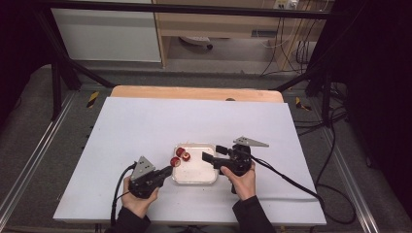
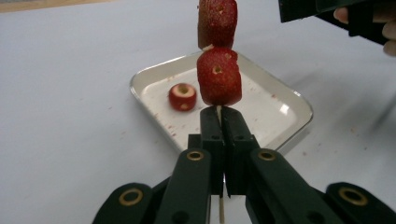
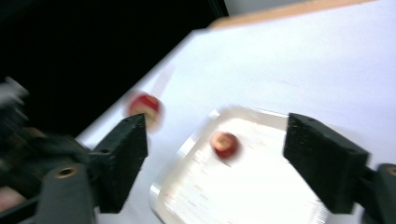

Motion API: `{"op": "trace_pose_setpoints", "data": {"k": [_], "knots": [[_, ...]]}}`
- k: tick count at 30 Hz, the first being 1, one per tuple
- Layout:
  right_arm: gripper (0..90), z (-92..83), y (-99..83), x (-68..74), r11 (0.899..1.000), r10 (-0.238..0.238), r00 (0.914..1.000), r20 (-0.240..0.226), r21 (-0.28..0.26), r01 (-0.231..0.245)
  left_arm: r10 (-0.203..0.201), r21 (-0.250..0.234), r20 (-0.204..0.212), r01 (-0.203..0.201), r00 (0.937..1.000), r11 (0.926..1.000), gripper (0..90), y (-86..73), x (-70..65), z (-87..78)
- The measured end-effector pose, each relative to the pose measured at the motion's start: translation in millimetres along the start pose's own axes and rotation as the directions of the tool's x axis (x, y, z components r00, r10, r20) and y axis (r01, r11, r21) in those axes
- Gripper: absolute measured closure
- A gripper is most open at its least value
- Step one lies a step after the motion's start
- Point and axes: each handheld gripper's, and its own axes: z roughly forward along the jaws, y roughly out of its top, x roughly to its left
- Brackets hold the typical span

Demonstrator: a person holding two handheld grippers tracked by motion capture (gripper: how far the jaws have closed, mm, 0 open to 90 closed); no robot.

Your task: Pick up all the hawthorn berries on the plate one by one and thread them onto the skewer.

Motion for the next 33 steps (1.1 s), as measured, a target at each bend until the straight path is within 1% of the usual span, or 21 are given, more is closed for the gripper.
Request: {"op": "trace_pose_setpoints", "data": {"k": [1, 3, 4, 5, 7, 10, 11, 13, 14, 16, 17, 18, 20, 23, 25, 26, 27, 28, 29, 30, 33], "knots": [[19.7, 1.8, 1.5, 0.1, 0.999, -0.03, 0.9994, 0.014, 0.034, 0.03, 0.0, 0.005, -0.006, 0.0, 1.0, 1.0, 88.2, -1.9, 4.4, -4.4], [18.2, 8.3, 6.2, 1.6, 0.989, -0.094, 0.9953, 0.024, 0.116, 0.09, 0.006, 0.029, -0.003, -0.006, 1.0, 0.9996, 88.1, -4.7, 11.4, -10.4], [17.7, 12.4, 8.7, 3.1, 0.981, -0.118, 0.9926, 0.03, 0.16, 0.112, 0.021, 0.048, -0.009, -0.02, 0.9997, 0.9986, 88.2, -6.5, 14.5, -13.1], [18.0, 17.0, 11.5, 5.1, 0.969, -0.144, 0.9889, 0.036, 0.208, 0.134, 0.032, 0.064, -0.013, -0.031, 0.9994, 0.9975, 88.1, -8.9, 17.3, -15.3], [18.9, 27.9, 16.9, 8.8, 0.936, -0.211, 0.9769, 0.033, 0.295, 0.192, 0.042, 0.07, -0.029, -0.04, 0.9987, 0.9967, 88.1, -14.3, 22.4, -19.9], [21.3, 46.0, 24.5, 13.8, 0.879, -0.278, 0.96, 0.035, 0.413, 0.239, 0.053, 0.108, -0.028, -0.05, 0.9982, 0.9929, 88.1, -18.8, 28.0, -22.4], [22.1, 52.2, 26.7, 15.7, 0.86, -0.299, 0.9535, 0.035, 0.442, 0.254, 0.052, 0.107, -0.028, -0.049, 0.9982, 0.9931, 88.1, -19.9, 29.5, -22.8], [24.5, 64.1, 31.1, 19.1, 0.818, -0.35, 0.9365, 0.026, 0.496, 0.291, 0.054, 0.115, -0.029, -0.05, 0.9981, 0.9921, 88.1, -21.2, 31.7, -22.8], [25.0, 69.8, 33.1, 20.5, 0.796, -0.363, 0.9316, 0.015, 0.525, 0.302, 0.052, 0.115, -0.03, -0.048, 0.9982, 0.9922, 88.1, -22.0, 32.8, -22.8], [28.2, 80.7, 36.5, 23.3, 0.77, -0.376, 0.9267, 0.007, 0.559, 0.308, 0.055, 0.121, -0.032, -0.051, 0.998, 0.9914, 88.1, -22.8, 34.7, -22.7], [28.8, 86.0, 38.2, 24.1, 0.752, -0.386, 0.9227, 0.004, 0.581, 0.312, 0.056, 0.121, -0.036, -0.051, 0.9978, 0.9913, 88.1, -23.2, 35.2, -22.5], [30.4, 91.1, 39.7, 24.4, 0.737, -0.4, 0.9164, 0.004, 0.595, 0.319, 0.057, 0.125, -0.036, -0.052, 0.9977, 0.9908, 88.1, -23.5, 35.7, -22.2], [32.9, 100.8, 42.4, 24.1, 0.71, -0.413, 0.9109, -0.002, 0.625, 0.323, 0.064, 0.13, -0.047, -0.057, 0.9968, 0.9899, 88.1, -23.9, 36.4, -21.4], [36.6, 114.0, 45.0, 23.1, 0.689, -0.408, 0.9127, -0.018, 0.65, 0.321, 0.061, 0.131, -0.047, -0.054, 0.997, 0.9898, 88.1, -24.4, 37.7, -20.9], [38.7, 122.5, 45.6, 23.0, 0.676, -0.4, 0.916, -0.031, 0.665, 0.318, 0.058, 0.129, -0.051, -0.051, 0.997, 0.9904, 88.1, -24.6, 38.4, -20.9], [40.4, 126.5, 45.8, 22.9, 0.668, -0.401, 0.9155, -0.034, 0.673, 0.317, 0.056, 0.129, -0.049, -0.049, 0.9972, 0.9904, 88.1, -24.6, 38.7, -20.9], [40.8, 130.4, 46.0, 23.0, 0.654, -0.408, 0.9126, -0.033, 0.687, 0.317, 0.059, 0.132, -0.05, -0.052, 0.997, 0.9899, 88.1, -24.8, 38.9, -20.8], [41.8, 134.0, 46.1, 23.1, 0.643, -0.411, 0.911, -0.035, 0.697, 0.317, 0.058, 0.133, -0.049, -0.051, 0.9971, 0.9899, 88.1, -24.8, 39.1, -20.6], [42.9, 137.1, 46.2, 22.7, 0.638, -0.406, 0.9128, -0.04, 0.702, 0.315, 0.056, 0.133, -0.048, -0.05, 0.9973, 0.9899, 88.1, -24.8, 39.2, -20.3], [43.7, 139.8, 46.3, 22.3, 0.638, -0.403, 0.9142, -0.04, 0.704, 0.312, 0.056, 0.132, -0.048, -0.049, 0.9973, 0.9901, 88.1, -24.8, 39.2, -20.2], [46.4, 145.7, 46.7, 21.7, 0.629, -0.394, 0.9184, -0.04, 0.717, 0.3, 0.055, 0.132, -0.047, -0.048, 0.9974, 0.99, 88.1, -24.8, 39.3, -20.2]]}}
